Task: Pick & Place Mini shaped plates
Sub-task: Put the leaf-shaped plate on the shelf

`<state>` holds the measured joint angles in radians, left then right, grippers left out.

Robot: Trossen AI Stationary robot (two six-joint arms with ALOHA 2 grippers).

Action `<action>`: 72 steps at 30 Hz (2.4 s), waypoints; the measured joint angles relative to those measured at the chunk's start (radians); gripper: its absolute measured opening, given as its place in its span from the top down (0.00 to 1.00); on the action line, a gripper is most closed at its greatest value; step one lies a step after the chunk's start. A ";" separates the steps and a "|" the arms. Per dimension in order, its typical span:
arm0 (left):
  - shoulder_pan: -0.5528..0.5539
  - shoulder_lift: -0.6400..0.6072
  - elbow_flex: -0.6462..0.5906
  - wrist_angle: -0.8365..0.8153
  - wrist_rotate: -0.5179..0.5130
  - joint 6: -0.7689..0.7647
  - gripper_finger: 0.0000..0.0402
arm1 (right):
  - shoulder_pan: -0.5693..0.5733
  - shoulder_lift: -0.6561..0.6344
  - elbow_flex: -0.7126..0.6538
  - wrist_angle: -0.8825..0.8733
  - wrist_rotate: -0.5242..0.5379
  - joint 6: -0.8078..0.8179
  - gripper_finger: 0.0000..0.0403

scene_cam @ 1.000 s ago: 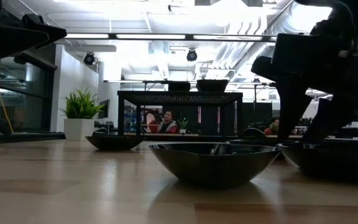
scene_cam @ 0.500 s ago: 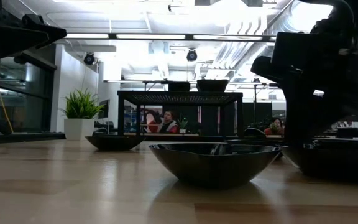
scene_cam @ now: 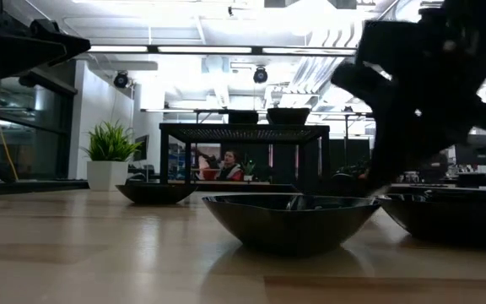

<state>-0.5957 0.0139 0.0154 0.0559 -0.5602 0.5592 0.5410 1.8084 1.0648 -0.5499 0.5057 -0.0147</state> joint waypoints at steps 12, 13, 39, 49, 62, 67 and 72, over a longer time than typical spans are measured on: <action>0.000 0.000 0.000 0.000 0.000 -0.007 0.38 | -0.107 0.000 0.179 0.001 -0.011 -0.113 1.00; 0.000 0.000 0.000 0.000 0.000 -0.007 0.38 | -0.117 0.000 0.194 0.001 -0.014 -0.128 1.00; 0.000 0.000 0.000 0.003 -0.026 -0.041 0.38 | -0.355 0.000 0.362 0.249 -0.104 -0.577 1.00; 0.000 0.000 0.000 0.000 -0.026 -0.045 0.38 | -0.491 0.000 0.362 0.415 -0.205 -0.682 1.00; 0.000 0.034 0.002 0.025 -0.111 -0.093 0.38 | -0.446 0.008 0.387 0.098 -0.234 -0.476 1.00; 0.000 0.106 0.027 0.021 -0.109 -0.043 0.38 | -0.394 0.008 0.387 0.030 -0.291 -0.373 1.00; 0.000 0.185 0.046 0.106 -0.073 0.109 0.38 | -0.355 0.008 0.387 0.014 -0.330 -0.351 1.00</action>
<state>-0.5957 0.1984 0.0612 0.1622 -0.6331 0.6684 0.1862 1.8160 1.4517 -0.5358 0.1755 -0.3655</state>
